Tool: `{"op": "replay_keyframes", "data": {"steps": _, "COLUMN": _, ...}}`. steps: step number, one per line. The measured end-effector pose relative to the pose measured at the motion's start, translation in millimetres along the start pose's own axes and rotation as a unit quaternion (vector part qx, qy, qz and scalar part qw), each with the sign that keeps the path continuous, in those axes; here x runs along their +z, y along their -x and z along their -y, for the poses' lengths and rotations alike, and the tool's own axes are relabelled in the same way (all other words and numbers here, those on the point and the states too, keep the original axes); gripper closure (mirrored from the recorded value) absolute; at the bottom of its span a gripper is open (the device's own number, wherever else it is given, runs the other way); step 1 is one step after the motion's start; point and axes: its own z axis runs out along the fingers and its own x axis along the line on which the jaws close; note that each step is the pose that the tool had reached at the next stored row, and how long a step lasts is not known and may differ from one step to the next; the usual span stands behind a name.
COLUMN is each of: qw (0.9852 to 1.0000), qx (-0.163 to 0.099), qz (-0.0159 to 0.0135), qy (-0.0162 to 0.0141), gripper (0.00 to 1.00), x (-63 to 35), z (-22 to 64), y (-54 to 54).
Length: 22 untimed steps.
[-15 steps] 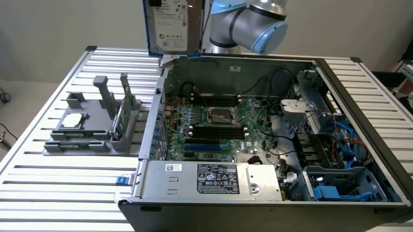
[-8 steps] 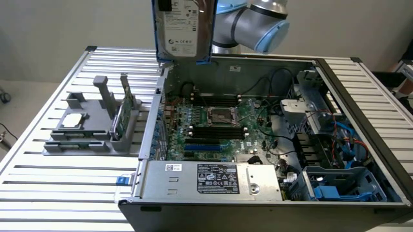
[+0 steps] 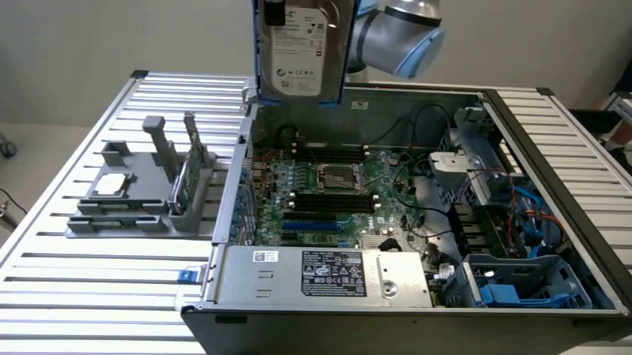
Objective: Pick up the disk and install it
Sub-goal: 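Pick up the disk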
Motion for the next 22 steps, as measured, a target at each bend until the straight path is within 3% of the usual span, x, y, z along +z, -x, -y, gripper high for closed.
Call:
{"op": "replay_keyframes", "data": {"steps": 6, "qw": 1.0, "qx": 0.0, "qz": -0.0001, "qy": 0.0024, "gripper": 0.67, "x": -0.3, "z": 21.8, "y": -15.2}}
{"op": "replay_keyframes", "data": {"steps": 18, "qw": 1.0, "qx": 0.0, "qz": 0.0003, "qy": 0.0029, "gripper": 0.67, "x": -0.8, "z": 74.9, "y": -38.8}}
{"op": "replay_keyframes", "data": {"steps": 22, "qw": 1.0, "qx": 0.0, "qz": 0.0003, "qy": 0.004, "gripper": 0.67, "x": -0.9, "z": 86.8, "y": -48.9}}
